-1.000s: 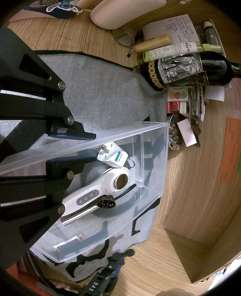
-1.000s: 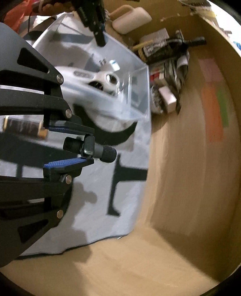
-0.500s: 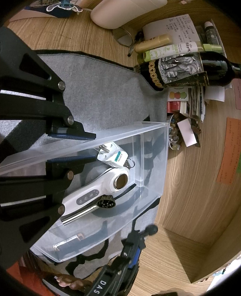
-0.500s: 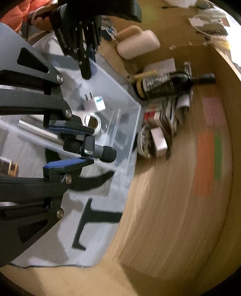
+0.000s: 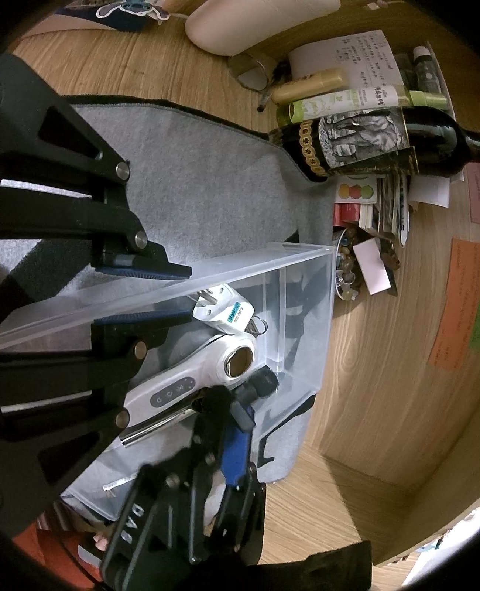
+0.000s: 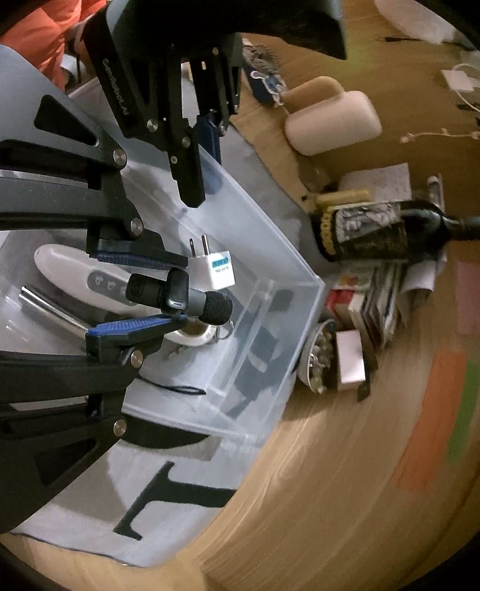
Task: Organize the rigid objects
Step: 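Carry the black cylinder into the box and open the right gripper, then lower the right gripper onto the black-and-gold perfume bottle and close, then carry the perfume bottle into the box and open the right gripper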
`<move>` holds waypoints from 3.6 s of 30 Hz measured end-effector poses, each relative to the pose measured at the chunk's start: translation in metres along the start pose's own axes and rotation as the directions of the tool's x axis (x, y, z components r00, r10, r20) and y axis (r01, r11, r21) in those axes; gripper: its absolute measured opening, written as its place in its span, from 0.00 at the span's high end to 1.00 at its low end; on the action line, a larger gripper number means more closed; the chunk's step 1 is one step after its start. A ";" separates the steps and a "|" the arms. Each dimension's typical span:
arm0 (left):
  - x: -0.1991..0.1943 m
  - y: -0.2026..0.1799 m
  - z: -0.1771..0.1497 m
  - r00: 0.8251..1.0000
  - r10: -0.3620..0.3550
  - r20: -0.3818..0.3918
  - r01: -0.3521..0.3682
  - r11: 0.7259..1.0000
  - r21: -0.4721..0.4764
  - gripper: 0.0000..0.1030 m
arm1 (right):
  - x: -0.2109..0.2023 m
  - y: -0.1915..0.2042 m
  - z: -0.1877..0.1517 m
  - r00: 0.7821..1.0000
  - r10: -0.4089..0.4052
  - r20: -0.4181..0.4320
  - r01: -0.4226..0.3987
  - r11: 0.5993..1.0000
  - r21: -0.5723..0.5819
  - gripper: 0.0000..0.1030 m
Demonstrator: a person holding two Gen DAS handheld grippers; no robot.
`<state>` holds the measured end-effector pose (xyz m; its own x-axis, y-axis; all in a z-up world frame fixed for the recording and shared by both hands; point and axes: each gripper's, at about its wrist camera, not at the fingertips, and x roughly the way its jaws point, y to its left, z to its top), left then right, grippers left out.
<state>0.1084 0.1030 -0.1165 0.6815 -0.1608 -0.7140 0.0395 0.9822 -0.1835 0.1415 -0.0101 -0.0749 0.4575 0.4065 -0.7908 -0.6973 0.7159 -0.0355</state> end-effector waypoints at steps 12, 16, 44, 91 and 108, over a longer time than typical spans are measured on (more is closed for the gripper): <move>0.000 0.001 0.000 1.000 -0.003 0.002 0.003 1.000 -0.006 0.84 | -0.008 -0.001 0.002 1.000 -0.012 0.026 0.011 0.999 0.033 0.47; 0.000 0.002 0.000 1.000 -0.002 0.001 0.002 1.000 -0.005 0.84 | -0.019 -0.007 -0.001 0.998 -0.036 0.049 0.034 0.998 0.046 0.45; 0.001 0.000 -0.004 1.000 0.021 -0.017 -0.021 1.000 0.009 0.84 | -0.040 -0.063 -0.133 0.987 -0.117 -0.114 0.150 0.924 0.351 0.56; 0.002 0.006 -0.002 1.000 -0.017 -0.016 0.017 1.000 -0.012 0.84 | -0.011 -0.008 0.003 0.996 -0.031 0.086 0.027 0.998 0.051 0.79; 0.004 0.007 -0.001 1.000 -0.017 -0.016 0.017 1.000 -0.006 0.84 | -0.023 -0.017 0.000 0.993 -0.074 0.089 0.068 0.996 0.066 0.68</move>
<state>0.1106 0.1089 -0.1213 0.6687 -0.1792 -0.7216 0.0471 0.9788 -0.1994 0.1426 -0.0314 -0.0557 0.5549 0.4014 -0.7287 -0.6268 0.7776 -0.0490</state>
